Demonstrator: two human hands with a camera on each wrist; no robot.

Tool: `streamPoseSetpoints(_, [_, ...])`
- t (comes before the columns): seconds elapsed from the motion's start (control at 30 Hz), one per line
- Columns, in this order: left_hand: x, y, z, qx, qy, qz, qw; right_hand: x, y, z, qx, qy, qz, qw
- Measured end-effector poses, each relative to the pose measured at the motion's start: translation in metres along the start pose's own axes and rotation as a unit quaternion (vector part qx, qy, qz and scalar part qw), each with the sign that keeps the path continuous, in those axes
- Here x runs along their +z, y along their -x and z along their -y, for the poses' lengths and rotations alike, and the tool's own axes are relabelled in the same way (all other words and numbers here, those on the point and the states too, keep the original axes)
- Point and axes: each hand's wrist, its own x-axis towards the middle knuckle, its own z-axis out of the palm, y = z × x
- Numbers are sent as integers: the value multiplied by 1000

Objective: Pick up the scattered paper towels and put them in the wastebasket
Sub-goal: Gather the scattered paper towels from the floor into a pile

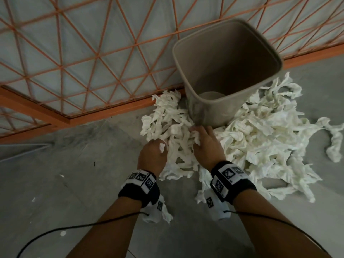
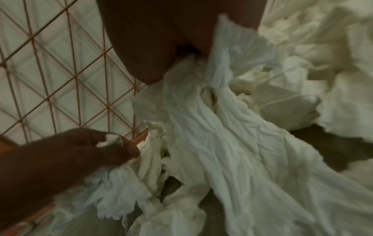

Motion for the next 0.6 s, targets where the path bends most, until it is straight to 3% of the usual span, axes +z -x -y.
streamPoseSetpoints(0.13, [-15,11,9,13,45,-64,997,24,-11,13,12,51,110,993])
streamPoseSetpoints(0.23, [-18,0,11,18,41,-16,999,45,-11,14,44,115,178,976])
streamPoseSetpoints(0.37, [-5,-26,6,43,-33,135,989,64,3,2,36,168,194,966])
streamPoseSetpoints(0.43, [3,-29,4,56,-79,175,980,68,9,-4,40,170,195,965])
streamPoseSetpoints(0.6, [2,-17,-1,51,-26,114,992,64,18,-16,91,171,202,960])
